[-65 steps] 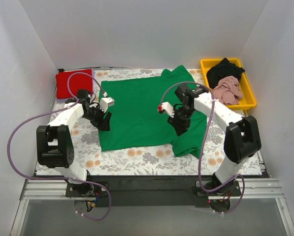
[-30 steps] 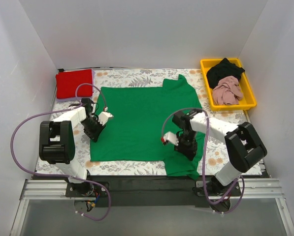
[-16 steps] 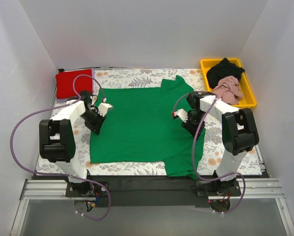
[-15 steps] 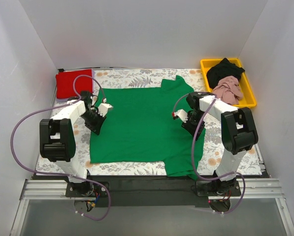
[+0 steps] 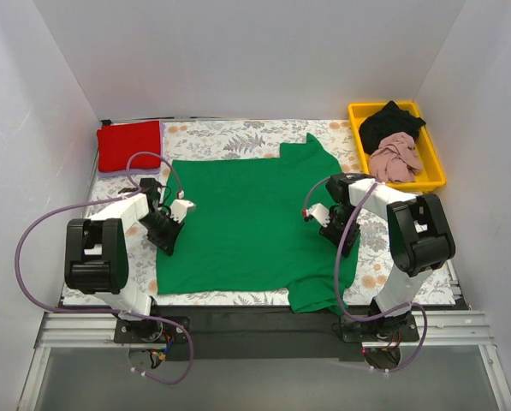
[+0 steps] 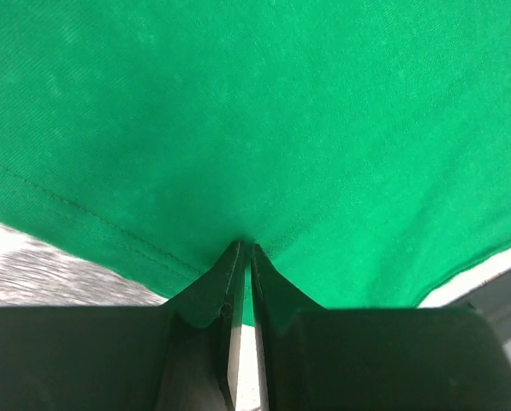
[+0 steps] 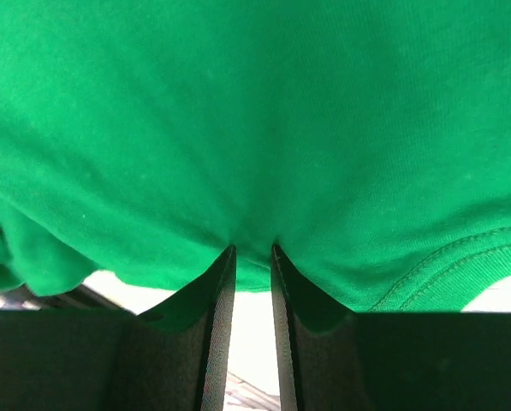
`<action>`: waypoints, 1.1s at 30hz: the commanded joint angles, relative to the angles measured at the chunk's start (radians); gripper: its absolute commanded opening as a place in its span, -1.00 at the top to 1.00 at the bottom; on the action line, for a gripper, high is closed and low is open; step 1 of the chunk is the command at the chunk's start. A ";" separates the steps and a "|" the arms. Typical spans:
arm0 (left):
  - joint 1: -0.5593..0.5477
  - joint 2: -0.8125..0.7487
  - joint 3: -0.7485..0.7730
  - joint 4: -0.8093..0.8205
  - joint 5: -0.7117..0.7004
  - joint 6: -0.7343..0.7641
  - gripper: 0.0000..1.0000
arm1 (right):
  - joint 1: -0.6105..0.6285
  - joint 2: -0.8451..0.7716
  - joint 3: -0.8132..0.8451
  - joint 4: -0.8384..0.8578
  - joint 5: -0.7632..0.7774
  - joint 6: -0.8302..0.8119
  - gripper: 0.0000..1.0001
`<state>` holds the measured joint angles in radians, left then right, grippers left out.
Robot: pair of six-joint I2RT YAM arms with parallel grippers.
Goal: Fold and stack the t-shirts
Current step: Flatten the tshirt out
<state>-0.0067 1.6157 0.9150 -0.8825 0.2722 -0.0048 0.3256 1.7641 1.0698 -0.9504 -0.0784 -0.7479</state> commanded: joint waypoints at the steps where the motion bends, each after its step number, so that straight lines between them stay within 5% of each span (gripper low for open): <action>1: 0.005 -0.029 -0.053 -0.048 0.005 0.031 0.86 | 0.000 -0.043 -0.031 -0.068 -0.059 -0.027 0.41; 4: 0.005 -0.068 0.043 -0.088 0.083 0.035 0.79 | -0.019 -0.075 0.121 -0.134 -0.176 -0.021 0.37; 7: 0.005 -0.085 0.216 -0.113 0.191 0.013 0.45 | -0.062 -0.054 0.369 -0.188 -0.294 0.013 0.22; 11: 0.005 -0.091 0.451 0.011 0.307 -0.090 -0.33 | -0.131 0.030 0.754 -0.197 -0.422 0.083 0.00; 12: 0.005 -0.086 0.484 0.034 0.333 -0.106 -0.66 | -0.146 0.049 0.815 -0.189 -0.429 0.097 -0.04; 13: 0.005 -0.073 0.534 0.093 0.338 -0.147 -0.68 | -0.161 0.085 0.941 -0.183 -0.451 0.120 -0.08; 16: 0.005 0.047 0.692 0.258 0.355 -0.323 -0.69 | -0.181 0.158 1.116 -0.027 -0.451 0.222 -0.60; 20: 0.036 0.202 0.859 0.398 0.381 -0.457 -0.71 | -0.180 0.187 1.049 0.235 -0.390 0.274 -0.61; 21: 0.037 0.264 0.905 0.393 0.331 -0.475 -0.71 | -0.180 0.216 1.046 0.263 -0.362 0.216 -0.97; 25: 0.073 0.493 1.197 0.231 0.342 -0.454 -0.67 | -0.211 0.378 1.108 0.279 -0.324 0.235 -0.97; 33: 0.079 0.533 1.073 0.280 0.325 -0.420 -0.61 | -0.211 0.572 1.142 0.294 -0.216 0.259 -0.59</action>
<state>0.0757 2.2108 2.0209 -0.6174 0.5961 -0.4362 0.1139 2.3089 2.1548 -0.6979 -0.3534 -0.5083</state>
